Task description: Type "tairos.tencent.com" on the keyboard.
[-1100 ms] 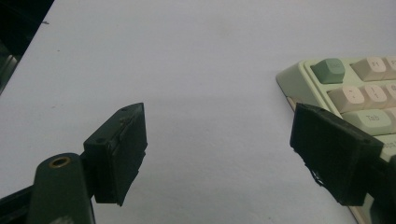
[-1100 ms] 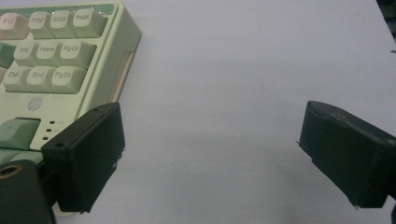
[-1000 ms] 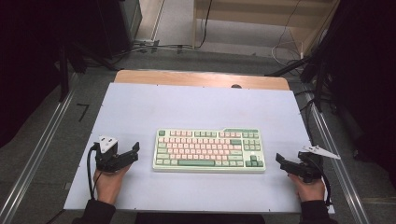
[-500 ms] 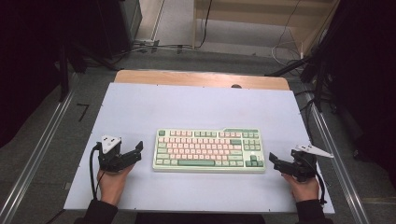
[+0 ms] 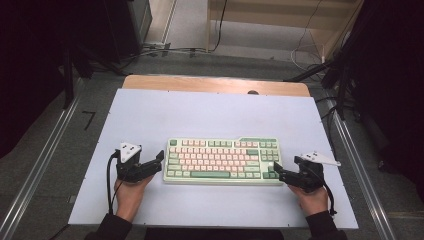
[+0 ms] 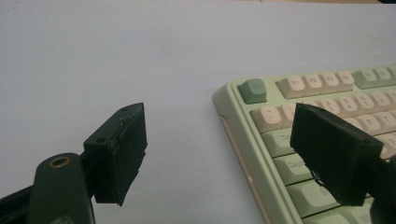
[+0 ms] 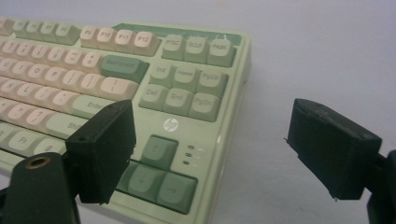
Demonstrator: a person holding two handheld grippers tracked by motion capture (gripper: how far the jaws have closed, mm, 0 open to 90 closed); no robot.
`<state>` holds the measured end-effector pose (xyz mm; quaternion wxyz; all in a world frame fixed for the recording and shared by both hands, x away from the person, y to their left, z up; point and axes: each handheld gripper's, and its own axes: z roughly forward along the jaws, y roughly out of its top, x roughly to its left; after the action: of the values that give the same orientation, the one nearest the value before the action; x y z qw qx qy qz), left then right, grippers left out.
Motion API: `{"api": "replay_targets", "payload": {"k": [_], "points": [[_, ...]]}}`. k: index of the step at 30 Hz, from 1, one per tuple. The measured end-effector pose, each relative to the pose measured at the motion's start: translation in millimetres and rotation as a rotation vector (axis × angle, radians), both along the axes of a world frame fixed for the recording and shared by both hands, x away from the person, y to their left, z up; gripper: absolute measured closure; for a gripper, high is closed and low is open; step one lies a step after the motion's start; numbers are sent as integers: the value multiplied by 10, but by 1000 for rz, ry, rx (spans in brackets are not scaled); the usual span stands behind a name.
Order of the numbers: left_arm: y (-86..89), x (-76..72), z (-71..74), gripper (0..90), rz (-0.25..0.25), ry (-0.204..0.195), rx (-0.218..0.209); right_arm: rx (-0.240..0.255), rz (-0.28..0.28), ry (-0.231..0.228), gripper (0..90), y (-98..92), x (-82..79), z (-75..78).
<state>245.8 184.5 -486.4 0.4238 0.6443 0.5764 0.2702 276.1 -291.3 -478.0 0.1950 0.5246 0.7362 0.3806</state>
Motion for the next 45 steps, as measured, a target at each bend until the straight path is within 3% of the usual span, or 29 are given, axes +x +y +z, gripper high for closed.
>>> {"api": "replay_targets", "payload": {"k": [10,16,17,18,19,21,22,25,26,29,35,45], "points": [[-274,112,24,190,-88,24,12,15,39,10,125,166,43,18],[-388,162,63,319,-125,16,15,26,53,9,124,203,50,36],[-425,184,65,414,-161,21,5,25,50,13,124,204,56,32],[-425,184,65,474,-161,21,5,25,50,13,124,204,56,32],[-471,200,76,545,-209,18,-3,21,48,16,124,197,62,27],[-494,207,83,680,-234,19,-11,22,43,19,124,191,59,25],[-522,218,89,680,-258,25,-19,22,43,19,124,191,59,25],[-636,290,82,878,-338,65,-27,21,42,16,124,189,55,24],[-636,290,82,900,-338,65,-27,21,42,16,124,189,55,24],[-759,376,65,900,-388,92,-22,17,43,26,124,187,62,9],[-938,458,42,900,-424,112,-7,17,46,26,125,184,59,4],[-1085,511,18,900,-420,130,7,18,48,28,125,182,53,5]]}}
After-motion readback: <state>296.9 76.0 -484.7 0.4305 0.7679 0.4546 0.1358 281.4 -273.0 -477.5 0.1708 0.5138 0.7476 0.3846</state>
